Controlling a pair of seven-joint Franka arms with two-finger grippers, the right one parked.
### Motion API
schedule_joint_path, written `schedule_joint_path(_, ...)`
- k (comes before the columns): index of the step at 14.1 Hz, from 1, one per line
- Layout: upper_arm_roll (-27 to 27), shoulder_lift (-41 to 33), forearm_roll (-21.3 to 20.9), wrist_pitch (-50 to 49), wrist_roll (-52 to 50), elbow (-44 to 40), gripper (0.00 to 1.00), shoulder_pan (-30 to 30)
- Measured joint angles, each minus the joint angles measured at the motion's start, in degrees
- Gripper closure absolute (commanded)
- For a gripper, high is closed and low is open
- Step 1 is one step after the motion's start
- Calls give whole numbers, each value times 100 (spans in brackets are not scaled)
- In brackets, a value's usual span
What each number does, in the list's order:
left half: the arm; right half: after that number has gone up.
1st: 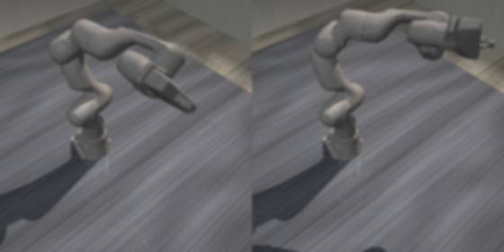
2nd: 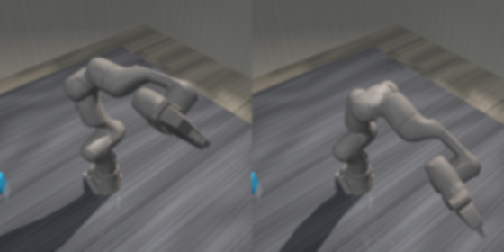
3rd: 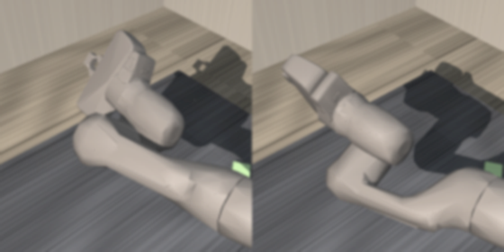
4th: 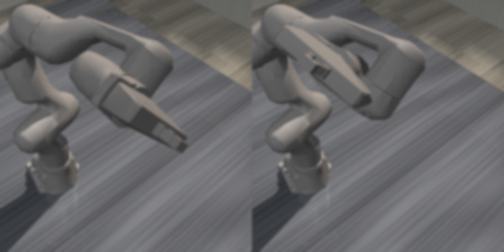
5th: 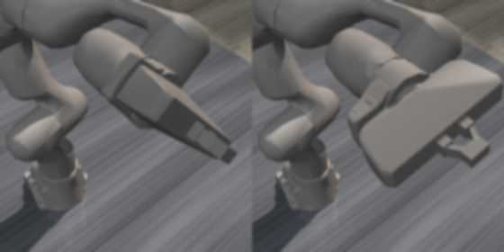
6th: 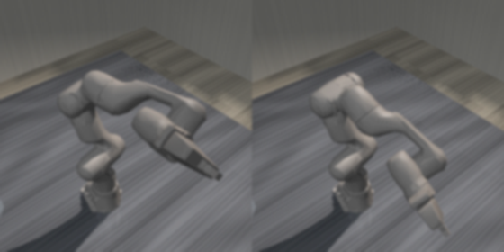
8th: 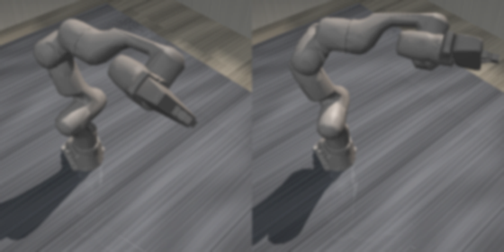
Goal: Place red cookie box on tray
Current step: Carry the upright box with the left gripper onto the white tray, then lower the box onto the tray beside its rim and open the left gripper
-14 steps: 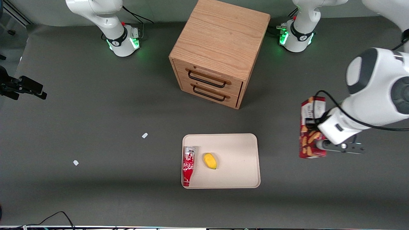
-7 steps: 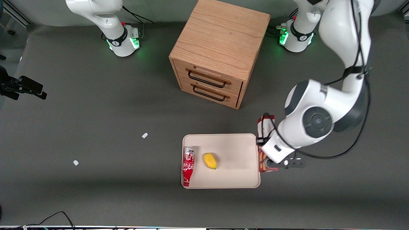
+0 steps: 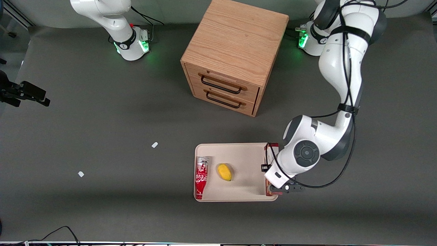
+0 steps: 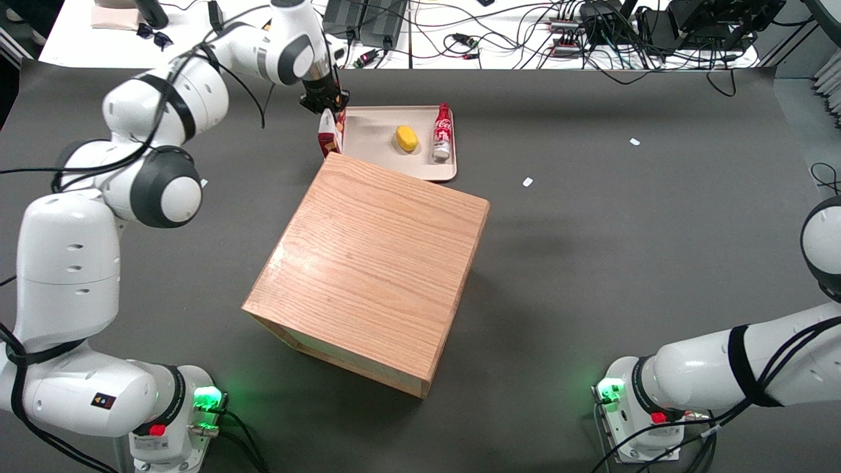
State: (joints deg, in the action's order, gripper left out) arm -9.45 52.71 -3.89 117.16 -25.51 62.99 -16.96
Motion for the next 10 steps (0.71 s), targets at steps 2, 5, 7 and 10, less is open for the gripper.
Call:
schedule_joint_path(2,59,148,0,67,-58,-36,100,-72)
schedule_joint_path(5,80,209,0,67,-179,-55,94,-147)
schedule_joint_path(7,105,209,-19,68,-194,-61,0,-171)
schedule_joint_path(10,203,212,-214,286,-199,-61,0,-277)
